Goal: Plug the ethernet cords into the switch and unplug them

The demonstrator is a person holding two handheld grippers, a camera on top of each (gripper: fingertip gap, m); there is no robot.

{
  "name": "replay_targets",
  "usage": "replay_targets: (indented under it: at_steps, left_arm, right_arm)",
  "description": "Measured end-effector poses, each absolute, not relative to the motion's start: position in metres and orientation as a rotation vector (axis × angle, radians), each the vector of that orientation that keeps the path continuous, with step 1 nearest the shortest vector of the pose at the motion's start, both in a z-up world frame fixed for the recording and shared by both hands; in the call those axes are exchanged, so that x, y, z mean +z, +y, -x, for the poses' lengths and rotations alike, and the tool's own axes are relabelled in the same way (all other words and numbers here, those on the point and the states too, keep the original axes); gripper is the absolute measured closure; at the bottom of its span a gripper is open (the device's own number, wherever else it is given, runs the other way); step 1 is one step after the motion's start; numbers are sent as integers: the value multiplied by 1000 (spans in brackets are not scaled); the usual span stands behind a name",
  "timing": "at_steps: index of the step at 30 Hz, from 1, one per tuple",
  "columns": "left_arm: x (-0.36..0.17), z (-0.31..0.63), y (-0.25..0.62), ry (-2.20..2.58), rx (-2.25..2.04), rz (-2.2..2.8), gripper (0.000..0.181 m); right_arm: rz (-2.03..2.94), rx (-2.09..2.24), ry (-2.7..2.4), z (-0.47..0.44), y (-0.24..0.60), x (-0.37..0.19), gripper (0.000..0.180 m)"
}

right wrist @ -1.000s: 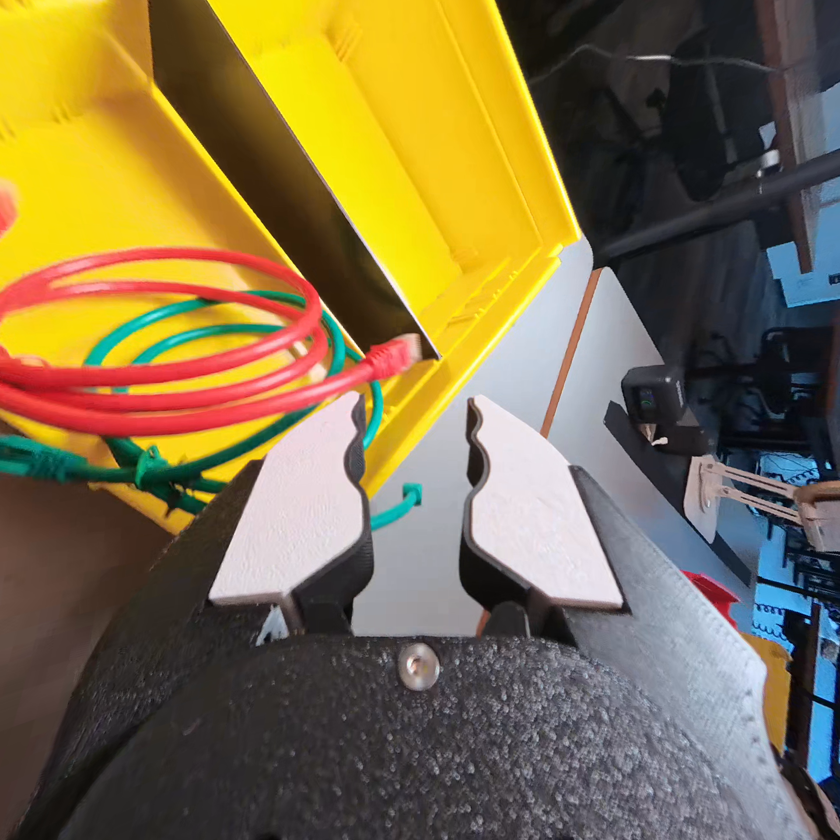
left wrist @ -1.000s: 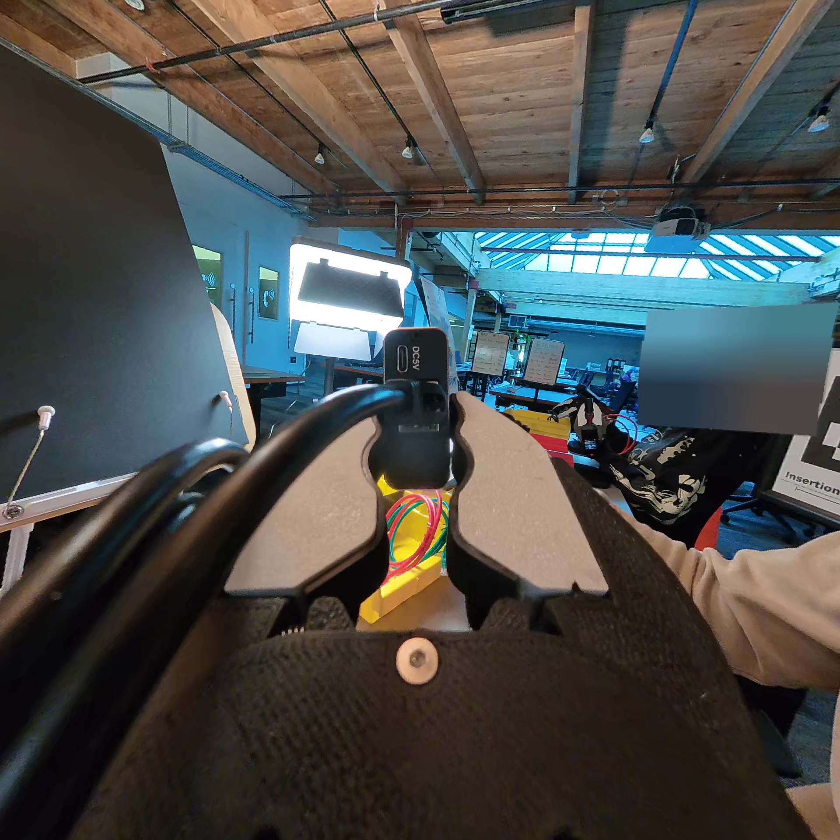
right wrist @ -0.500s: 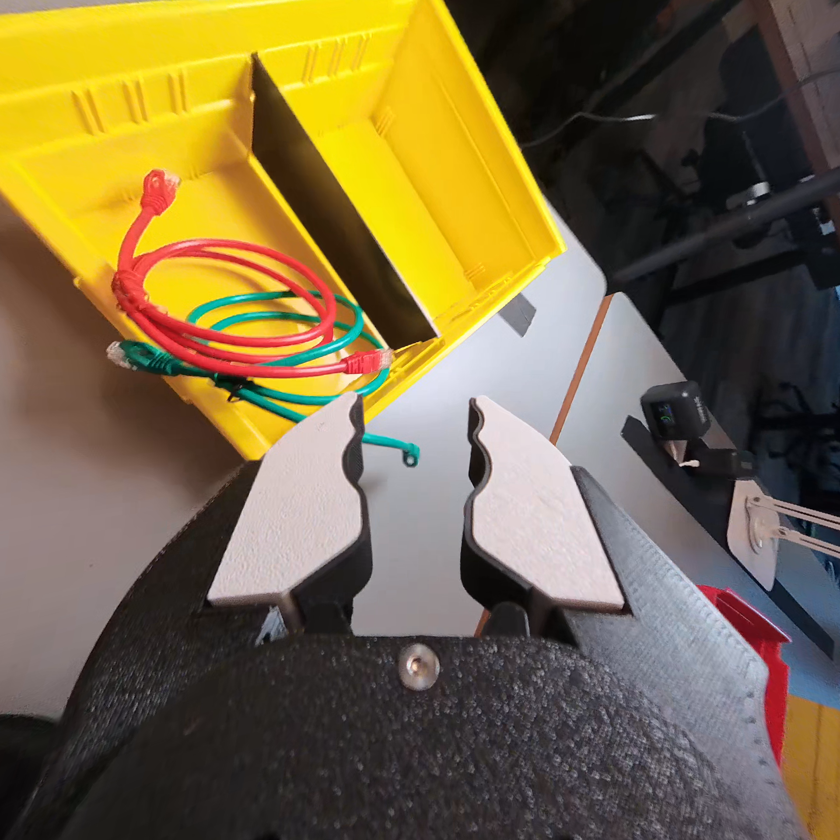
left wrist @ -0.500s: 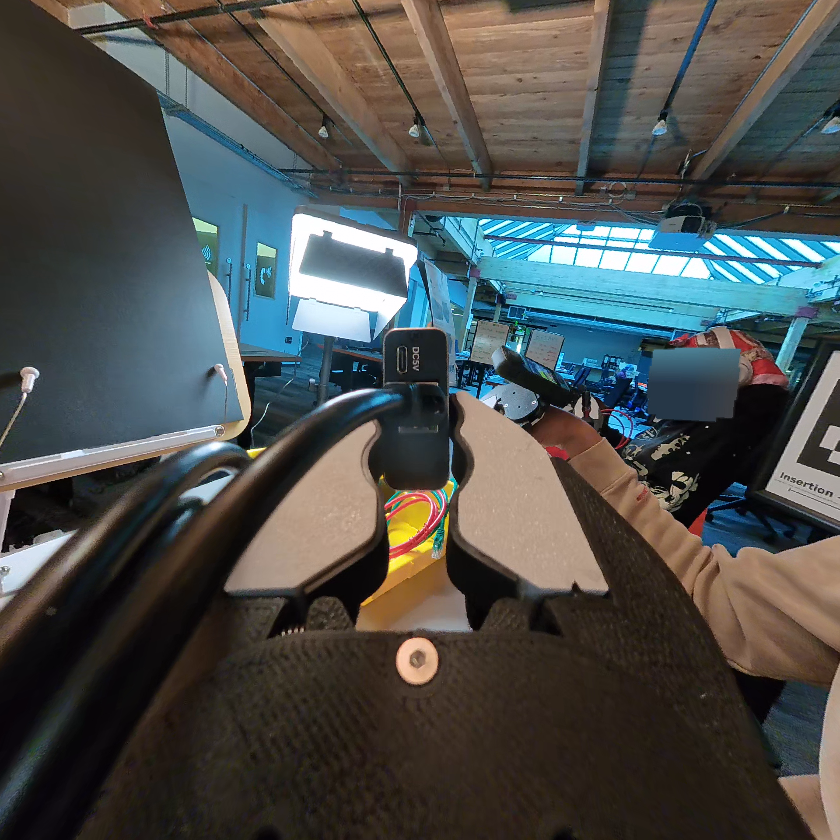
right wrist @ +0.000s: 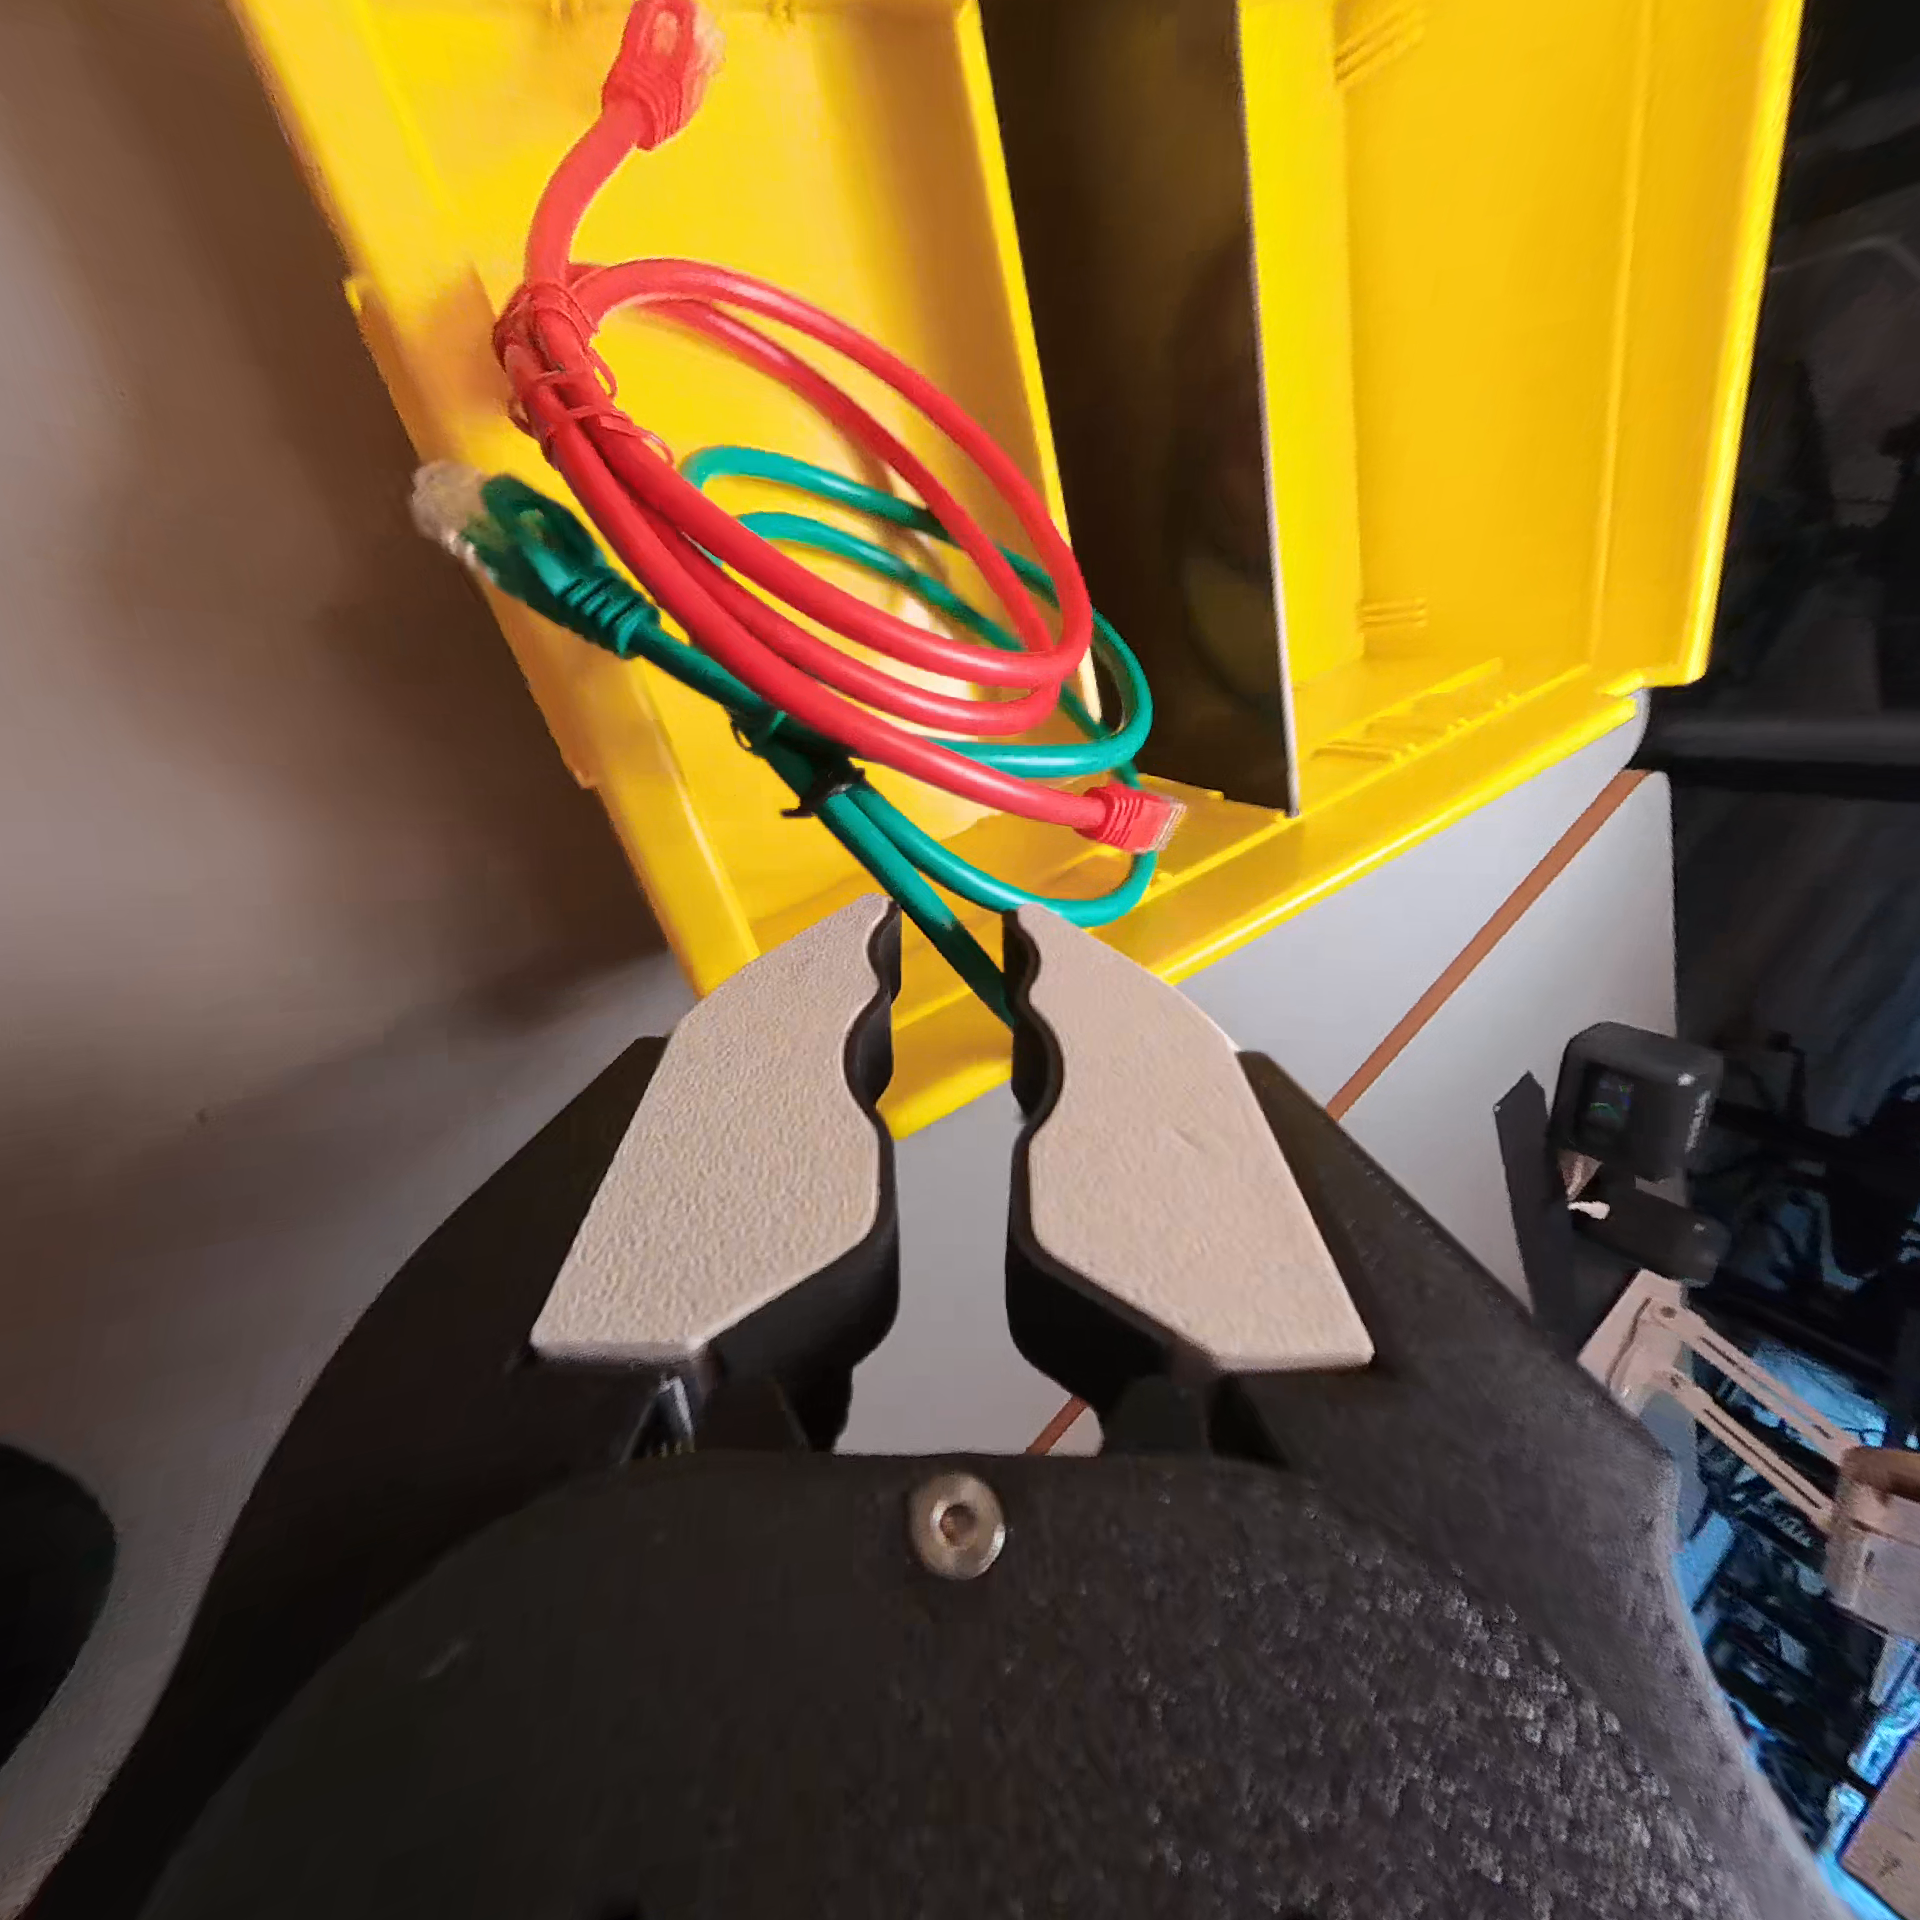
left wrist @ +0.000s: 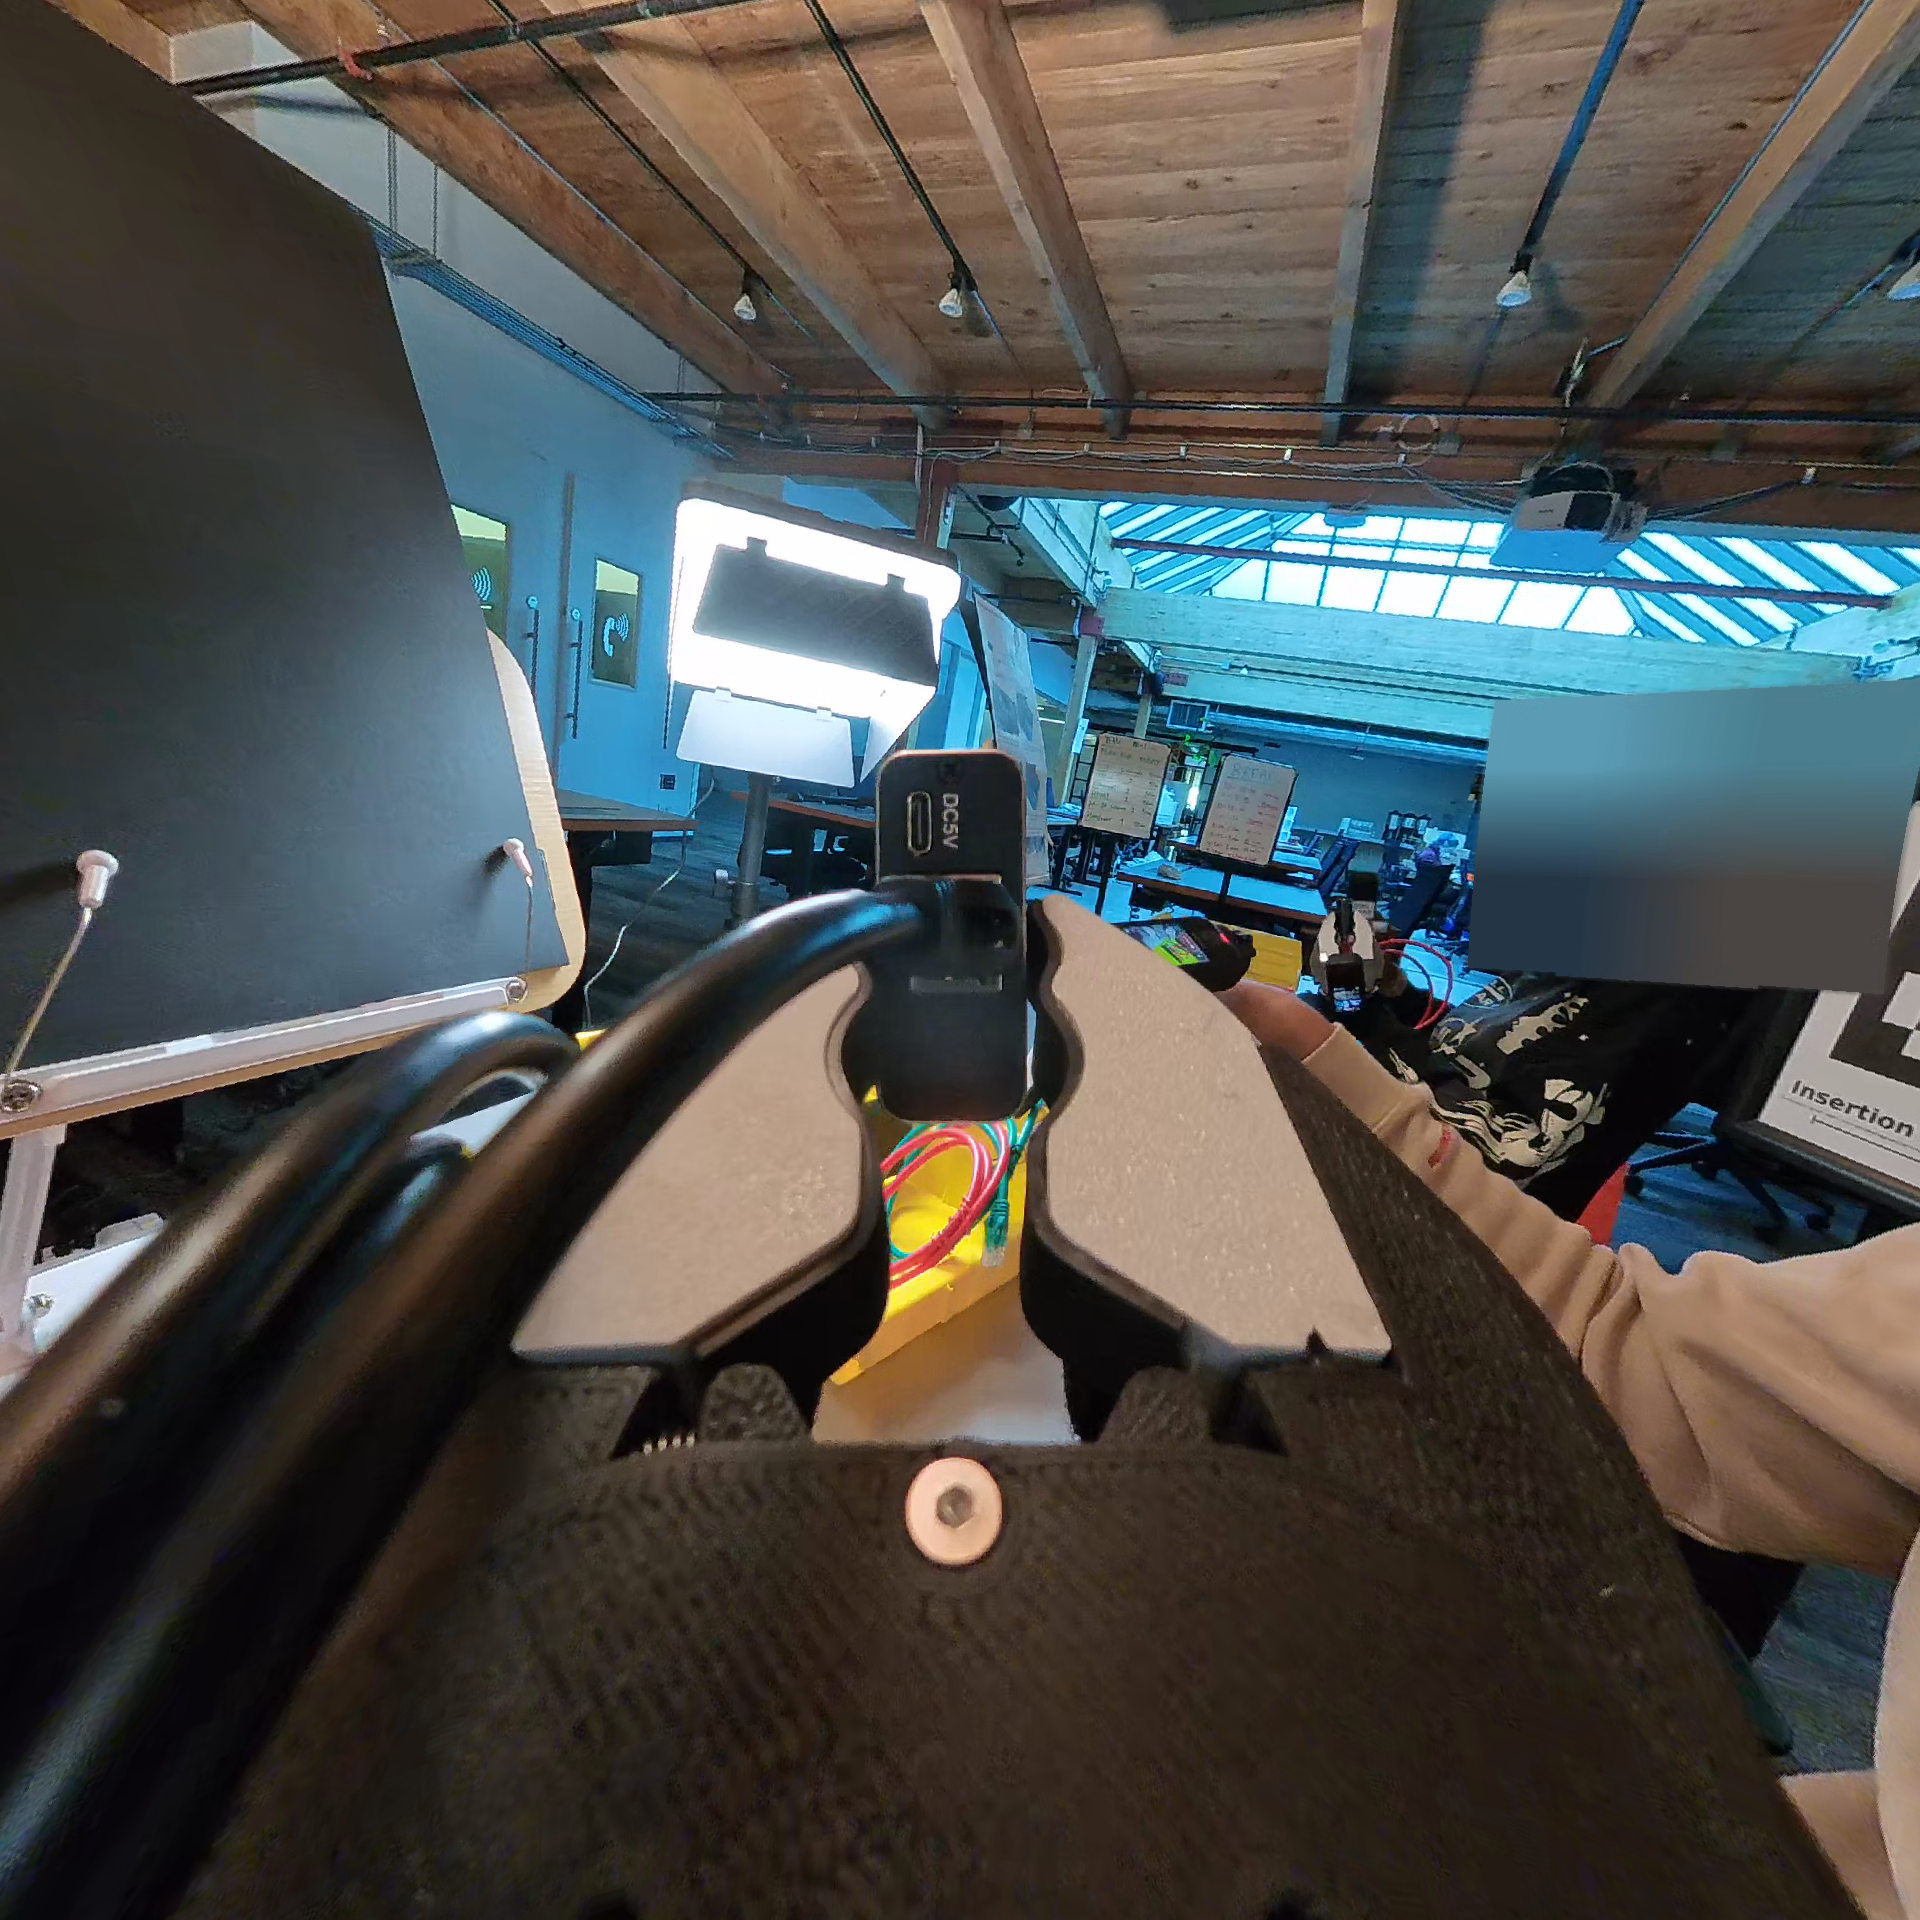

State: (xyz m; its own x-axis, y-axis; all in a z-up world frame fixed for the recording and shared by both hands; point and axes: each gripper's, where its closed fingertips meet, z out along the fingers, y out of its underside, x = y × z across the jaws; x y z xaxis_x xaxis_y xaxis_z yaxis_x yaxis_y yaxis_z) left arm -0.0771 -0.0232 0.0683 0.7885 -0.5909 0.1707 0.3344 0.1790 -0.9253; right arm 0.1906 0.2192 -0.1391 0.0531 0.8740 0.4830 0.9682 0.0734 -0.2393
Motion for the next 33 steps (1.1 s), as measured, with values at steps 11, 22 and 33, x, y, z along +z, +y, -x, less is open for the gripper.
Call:
replay_targets:
  at_steps: [11,22,33]
  left_arm:
    - [70,78,-25,246,-657,1222,155]
    - [70,80,-25,246,-647,1222,156]
    - [64,77,-21,249,-661,1244,156]
  right_arm:
    - [1223,-243,-1398,-120,243,-44,174]
    - [1270,-312,-1656,-118,247,-108,175]
    - [1548,-41,-1192,-154,274,-56,140]
